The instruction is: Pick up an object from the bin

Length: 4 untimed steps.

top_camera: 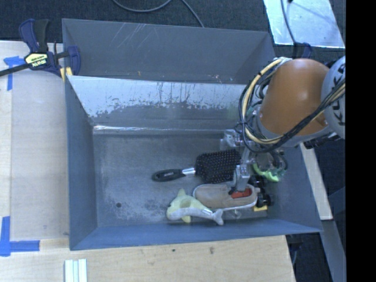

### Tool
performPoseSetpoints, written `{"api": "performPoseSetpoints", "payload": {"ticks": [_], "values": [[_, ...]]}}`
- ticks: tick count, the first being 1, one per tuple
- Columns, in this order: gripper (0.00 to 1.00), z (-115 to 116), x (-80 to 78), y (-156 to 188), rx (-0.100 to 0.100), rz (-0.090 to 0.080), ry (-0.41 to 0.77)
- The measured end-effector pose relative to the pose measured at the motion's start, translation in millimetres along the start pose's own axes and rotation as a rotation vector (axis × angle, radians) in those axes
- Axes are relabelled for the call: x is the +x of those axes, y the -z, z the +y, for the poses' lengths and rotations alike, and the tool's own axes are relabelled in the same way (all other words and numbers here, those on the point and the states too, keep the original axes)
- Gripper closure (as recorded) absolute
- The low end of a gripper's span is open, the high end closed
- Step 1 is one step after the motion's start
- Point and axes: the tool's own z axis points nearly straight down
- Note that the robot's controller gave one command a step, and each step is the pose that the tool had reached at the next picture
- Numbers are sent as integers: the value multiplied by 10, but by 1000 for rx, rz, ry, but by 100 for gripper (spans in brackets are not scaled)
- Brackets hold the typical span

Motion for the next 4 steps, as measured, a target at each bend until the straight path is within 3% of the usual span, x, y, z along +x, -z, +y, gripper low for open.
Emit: {"api": "performPoseSetpoints", "payload": {"ticks": [1, 2, 3, 4], "values": [[0, 0, 0, 0, 0, 0, 0], [0, 68, -117, -391, 1, -10, -49], [100, 283, -510, -860, -2, -5, -132], [100, 283, -510, -860, -2, -6, -132]]}}
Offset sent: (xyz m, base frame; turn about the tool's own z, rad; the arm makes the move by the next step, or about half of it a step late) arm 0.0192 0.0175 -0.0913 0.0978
